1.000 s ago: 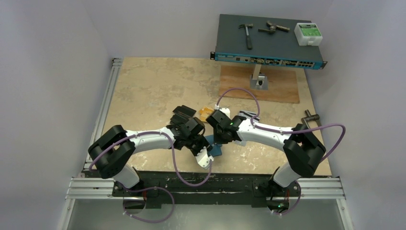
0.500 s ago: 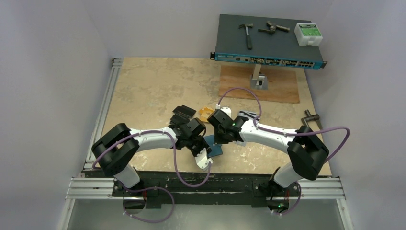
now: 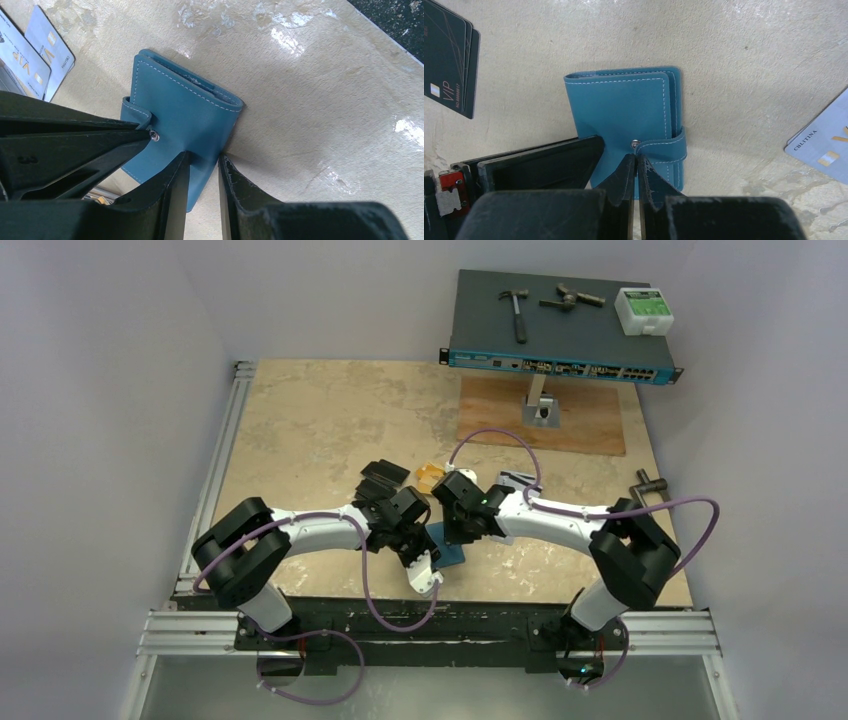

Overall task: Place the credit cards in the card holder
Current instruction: Close the card holder at the center of the board.

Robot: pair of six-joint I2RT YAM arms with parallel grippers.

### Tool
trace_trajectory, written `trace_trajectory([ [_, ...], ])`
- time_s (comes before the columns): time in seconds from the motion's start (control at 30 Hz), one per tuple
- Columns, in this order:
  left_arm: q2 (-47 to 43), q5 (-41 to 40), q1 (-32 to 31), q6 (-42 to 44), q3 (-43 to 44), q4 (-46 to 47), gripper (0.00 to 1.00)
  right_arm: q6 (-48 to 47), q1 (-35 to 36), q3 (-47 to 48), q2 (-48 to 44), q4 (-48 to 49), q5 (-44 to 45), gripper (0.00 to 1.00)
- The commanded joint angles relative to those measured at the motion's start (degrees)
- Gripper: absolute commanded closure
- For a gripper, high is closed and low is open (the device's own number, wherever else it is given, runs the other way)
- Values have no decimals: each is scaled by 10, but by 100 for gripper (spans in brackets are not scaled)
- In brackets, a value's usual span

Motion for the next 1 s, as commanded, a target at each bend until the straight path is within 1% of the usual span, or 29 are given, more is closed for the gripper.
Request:
trace_trajectory([
  [0.0, 6, -1, -3, 2, 0, -30, 75, -15, 0, 11, 10, 2, -8, 100],
  [0.47, 1, 2, -3, 0, 0, -37, 76, -14, -1, 46, 23, -34, 58, 100],
  [0.67, 0, 3, -3, -1, 2, -40, 77, -15, 0, 51, 37, -33, 60, 100],
  [0.97, 2, 2, -3, -3, 5, -40, 78, -22, 8, 36, 50, -9, 27, 100],
])
